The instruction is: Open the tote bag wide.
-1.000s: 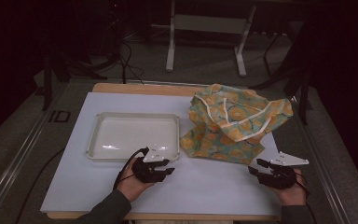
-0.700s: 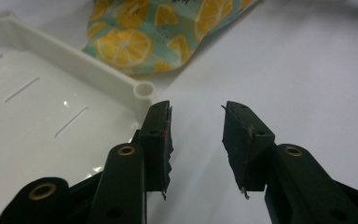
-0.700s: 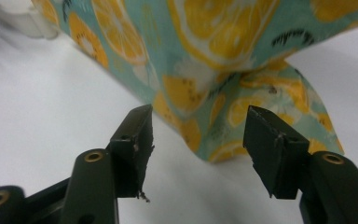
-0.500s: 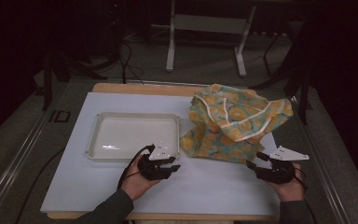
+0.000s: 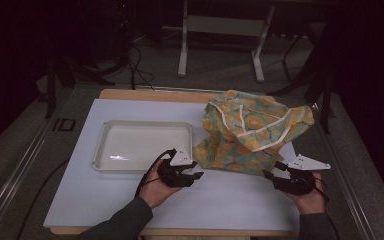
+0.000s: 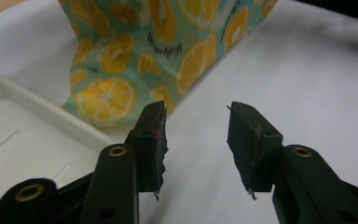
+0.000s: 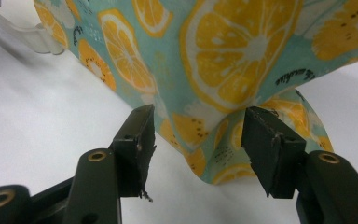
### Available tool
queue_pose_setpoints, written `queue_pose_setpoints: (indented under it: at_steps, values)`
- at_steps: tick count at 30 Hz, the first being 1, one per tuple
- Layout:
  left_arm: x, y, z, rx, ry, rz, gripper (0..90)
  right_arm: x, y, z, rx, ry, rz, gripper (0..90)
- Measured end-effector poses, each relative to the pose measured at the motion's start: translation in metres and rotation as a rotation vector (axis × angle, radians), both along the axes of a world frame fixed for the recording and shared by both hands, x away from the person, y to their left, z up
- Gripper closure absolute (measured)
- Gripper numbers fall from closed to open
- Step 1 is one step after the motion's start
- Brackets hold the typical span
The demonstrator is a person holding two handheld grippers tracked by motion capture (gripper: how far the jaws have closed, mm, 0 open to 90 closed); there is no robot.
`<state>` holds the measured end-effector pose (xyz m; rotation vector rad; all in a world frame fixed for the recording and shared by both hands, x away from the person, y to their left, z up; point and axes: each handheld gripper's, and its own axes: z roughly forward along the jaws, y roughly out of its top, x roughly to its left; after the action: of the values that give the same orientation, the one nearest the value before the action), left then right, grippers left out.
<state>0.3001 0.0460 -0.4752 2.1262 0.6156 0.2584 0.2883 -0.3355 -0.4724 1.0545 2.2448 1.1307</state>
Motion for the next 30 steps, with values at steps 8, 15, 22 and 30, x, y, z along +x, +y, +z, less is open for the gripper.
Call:
queue_pose_setpoints:
  at_steps: [8,15,22,30]
  values:
    - [0.006,-0.016,0.001,0.005,-0.018,-0.007,48.7,0.003,0.002,0.004,0.005,-0.008,0.012,53.7]
    - [0.017,-0.033,0.003,-0.005,-0.014,-0.010,49.8,0.003,0.006,0.004,0.008,-0.004,0.025,73.9]
    - [0.021,-0.049,0.007,-0.001,-0.020,-0.011,53.8,0.000,0.005,0.005,0.007,-0.011,0.031,89.3]
    - [0.029,-0.057,0.011,0.016,-0.027,0.022,73.0,-0.001,0.006,0.006,-0.005,-0.021,0.035,89.9]
